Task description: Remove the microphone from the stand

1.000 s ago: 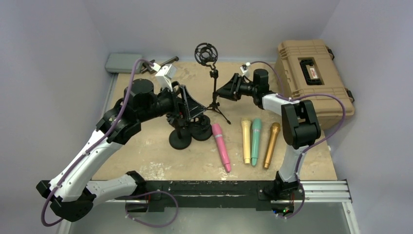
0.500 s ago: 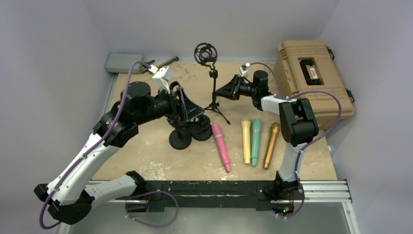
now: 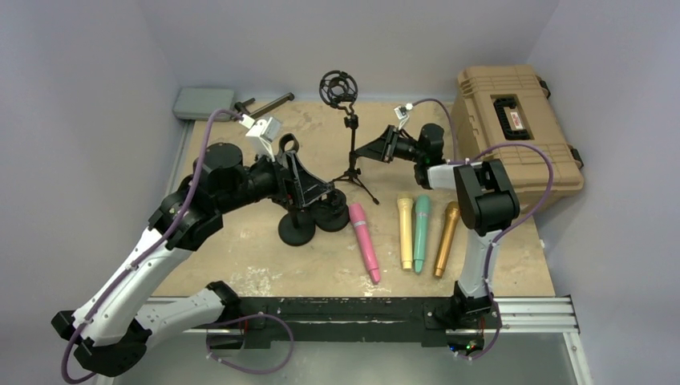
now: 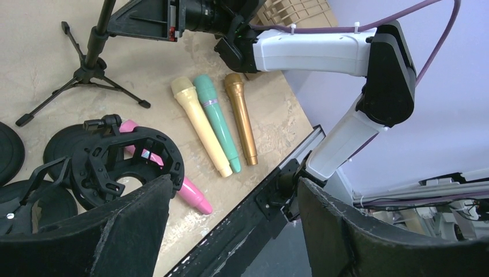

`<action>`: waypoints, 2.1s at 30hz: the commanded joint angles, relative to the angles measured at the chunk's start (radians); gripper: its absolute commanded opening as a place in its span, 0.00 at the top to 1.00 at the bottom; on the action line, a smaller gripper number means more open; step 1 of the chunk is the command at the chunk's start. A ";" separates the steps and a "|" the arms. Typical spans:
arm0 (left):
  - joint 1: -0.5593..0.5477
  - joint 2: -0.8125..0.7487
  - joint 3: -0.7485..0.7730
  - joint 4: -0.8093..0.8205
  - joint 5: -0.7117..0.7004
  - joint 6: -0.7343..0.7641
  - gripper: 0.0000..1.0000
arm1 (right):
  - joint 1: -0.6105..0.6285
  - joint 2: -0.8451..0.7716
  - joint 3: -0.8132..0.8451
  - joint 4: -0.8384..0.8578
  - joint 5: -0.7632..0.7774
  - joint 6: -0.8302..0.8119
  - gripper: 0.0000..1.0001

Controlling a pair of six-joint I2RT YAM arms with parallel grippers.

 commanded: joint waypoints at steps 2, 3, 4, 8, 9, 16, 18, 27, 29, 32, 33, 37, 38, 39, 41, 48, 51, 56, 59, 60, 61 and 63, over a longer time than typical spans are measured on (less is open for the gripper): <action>-0.003 -0.024 -0.013 0.033 -0.016 -0.005 0.23 | 0.009 0.062 -0.053 0.127 -0.018 -0.268 1.00; -0.003 -0.025 -0.015 0.034 -0.016 -0.006 0.23 | 0.008 0.079 -0.052 0.182 -0.031 -0.267 1.00; -0.003 -0.026 -0.016 0.035 -0.016 -0.005 0.23 | 0.008 0.105 -0.048 0.264 -0.051 -0.237 1.00; -0.003 -0.036 -0.021 0.031 -0.019 -0.003 0.23 | 0.003 0.224 -0.027 0.665 -0.122 -0.006 1.00; -0.003 -0.040 -0.023 0.031 -0.022 -0.001 0.23 | 0.001 0.246 -0.019 0.714 -0.130 0.036 1.00; -0.003 -0.062 -0.032 0.028 -0.037 0.009 0.23 | -0.003 0.166 -0.080 0.671 -0.114 -0.028 1.00; -0.003 -0.062 -0.036 0.031 -0.037 0.010 0.23 | -0.003 0.119 -0.096 0.559 -0.091 -0.105 1.00; -0.003 -0.086 -0.069 0.050 -0.028 0.001 0.23 | -0.005 -0.181 -0.087 -0.404 0.177 -0.266 0.54; -0.004 -0.087 -0.075 0.060 -0.023 -0.002 0.23 | 0.000 -0.201 -0.014 -0.622 0.201 -0.251 0.52; -0.003 -0.084 -0.073 0.076 -0.008 -0.011 0.23 | 0.003 -0.238 0.035 -0.720 0.201 -0.158 0.51; -0.003 -0.082 -0.074 0.081 -0.005 -0.013 0.23 | 0.002 -0.254 0.034 -0.712 0.209 -0.093 0.50; -0.003 -0.080 -0.069 0.086 -0.002 -0.014 0.23 | 0.010 -0.242 0.103 -0.785 0.243 0.038 0.48; -0.004 -0.080 -0.069 0.085 -0.002 -0.015 0.23 | 0.012 -0.234 0.128 -0.812 0.252 0.045 0.48; -0.004 -0.082 -0.070 0.085 -0.002 -0.015 0.22 | 0.015 -0.233 0.134 -0.807 0.268 0.064 0.48; -0.003 -0.082 -0.070 0.079 -0.003 -0.014 0.23 | 0.027 -0.238 0.122 -0.771 0.291 0.115 0.49; -0.004 -0.094 -0.067 0.072 -0.012 -0.011 0.23 | 0.056 -0.210 0.111 -0.718 0.331 0.251 0.57; -0.003 -0.098 -0.069 0.066 -0.014 -0.011 0.23 | 0.064 -0.213 0.105 -0.704 0.352 0.281 0.62; -0.003 -0.102 -0.072 0.067 -0.016 -0.010 0.23 | 0.068 -0.204 0.078 -0.675 0.356 0.341 0.72; -0.004 -0.105 -0.075 0.068 -0.018 -0.010 0.22 | 0.070 -0.208 0.060 -0.668 0.371 0.351 0.72; -0.003 -0.106 -0.076 0.067 -0.018 -0.010 0.22 | 0.070 -0.207 0.055 -0.663 0.371 0.356 0.72; -0.003 -0.109 -0.077 0.066 -0.018 -0.010 0.23 | 0.070 -0.203 0.052 -0.654 0.367 0.360 0.71; -0.004 -0.111 -0.078 0.068 -0.018 -0.010 0.23 | 0.073 -0.190 0.051 -0.639 0.355 0.370 0.70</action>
